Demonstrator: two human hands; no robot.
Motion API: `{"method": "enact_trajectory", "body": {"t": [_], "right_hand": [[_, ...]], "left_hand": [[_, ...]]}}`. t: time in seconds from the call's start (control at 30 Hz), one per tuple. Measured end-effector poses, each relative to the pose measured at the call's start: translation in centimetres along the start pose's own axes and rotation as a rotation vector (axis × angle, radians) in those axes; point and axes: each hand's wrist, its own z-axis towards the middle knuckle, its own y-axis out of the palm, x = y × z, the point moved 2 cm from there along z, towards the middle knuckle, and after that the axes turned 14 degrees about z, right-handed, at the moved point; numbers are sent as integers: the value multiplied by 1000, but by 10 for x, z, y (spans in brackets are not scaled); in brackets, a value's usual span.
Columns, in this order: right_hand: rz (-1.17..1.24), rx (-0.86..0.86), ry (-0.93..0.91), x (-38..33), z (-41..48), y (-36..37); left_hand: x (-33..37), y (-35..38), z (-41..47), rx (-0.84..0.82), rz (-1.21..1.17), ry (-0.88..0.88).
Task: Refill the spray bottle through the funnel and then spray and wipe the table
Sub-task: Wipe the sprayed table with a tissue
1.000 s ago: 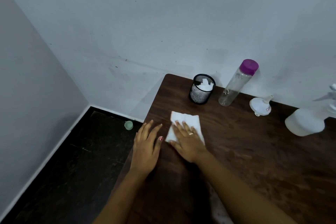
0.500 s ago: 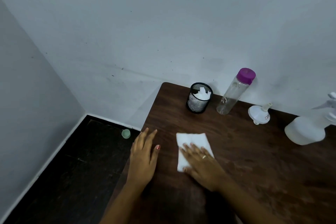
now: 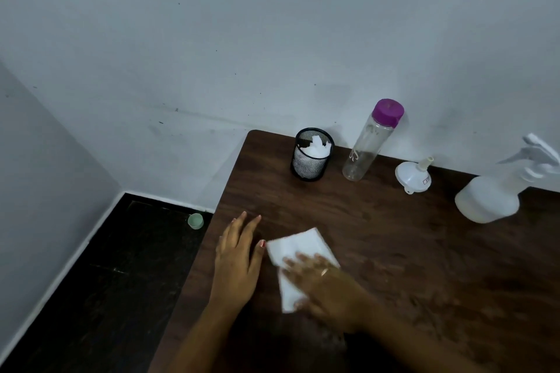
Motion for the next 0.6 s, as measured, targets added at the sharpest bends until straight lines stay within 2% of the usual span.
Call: {"method": "enact_trajectory", "body": {"t": [0.2,0.27,0.37,0.5,0.6], "right_hand": [[84,107,375,38,35,-29],[112,134,403,21,66,-28],[117,53,267,-20,95,-12],[129,-40,-38,-53,74,6],[118,-62,-30,-30,45,2]], "left_hand": [[-1,3,3,3,32,-11],[-2,3,4,17,53,-13],[-3,1,4,32,80,-16],[-8,-4,5,46,77,-31],[-11,-3,3,33,63,-44]]}}
